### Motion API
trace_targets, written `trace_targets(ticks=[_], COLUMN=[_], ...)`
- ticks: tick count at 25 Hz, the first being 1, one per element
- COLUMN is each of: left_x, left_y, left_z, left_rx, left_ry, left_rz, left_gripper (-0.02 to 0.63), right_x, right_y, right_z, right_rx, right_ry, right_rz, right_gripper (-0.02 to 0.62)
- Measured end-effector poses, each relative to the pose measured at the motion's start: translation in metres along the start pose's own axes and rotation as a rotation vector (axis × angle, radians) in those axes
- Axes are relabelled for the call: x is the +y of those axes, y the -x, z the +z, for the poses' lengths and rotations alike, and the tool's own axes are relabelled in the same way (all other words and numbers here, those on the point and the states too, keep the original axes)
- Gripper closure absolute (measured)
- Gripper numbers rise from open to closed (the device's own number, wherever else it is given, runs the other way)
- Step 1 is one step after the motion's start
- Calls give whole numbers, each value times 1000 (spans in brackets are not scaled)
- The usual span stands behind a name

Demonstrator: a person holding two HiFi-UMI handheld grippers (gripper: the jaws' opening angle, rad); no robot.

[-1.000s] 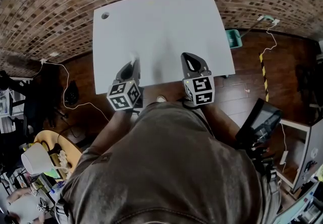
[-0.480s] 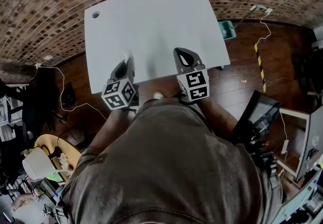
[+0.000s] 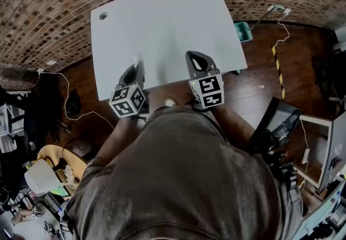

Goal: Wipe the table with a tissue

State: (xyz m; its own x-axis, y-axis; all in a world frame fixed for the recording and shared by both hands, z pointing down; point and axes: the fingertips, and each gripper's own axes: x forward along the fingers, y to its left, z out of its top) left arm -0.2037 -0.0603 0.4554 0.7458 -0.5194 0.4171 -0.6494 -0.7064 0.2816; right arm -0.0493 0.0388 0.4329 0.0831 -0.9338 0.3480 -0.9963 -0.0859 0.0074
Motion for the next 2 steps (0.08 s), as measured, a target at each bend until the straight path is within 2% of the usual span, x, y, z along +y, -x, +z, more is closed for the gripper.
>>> trace_targets(ticks=[2], left_x=[2], left_y=[1], left_z=[1], left_rx=[3], left_ry=[1], left_rz=[-3], left_gripper=[575], right_x=[2], right_y=[-1], right_z=[0], right_rx=[4], right_ry=[2], right_rz=[-2], right_gripper=[583])
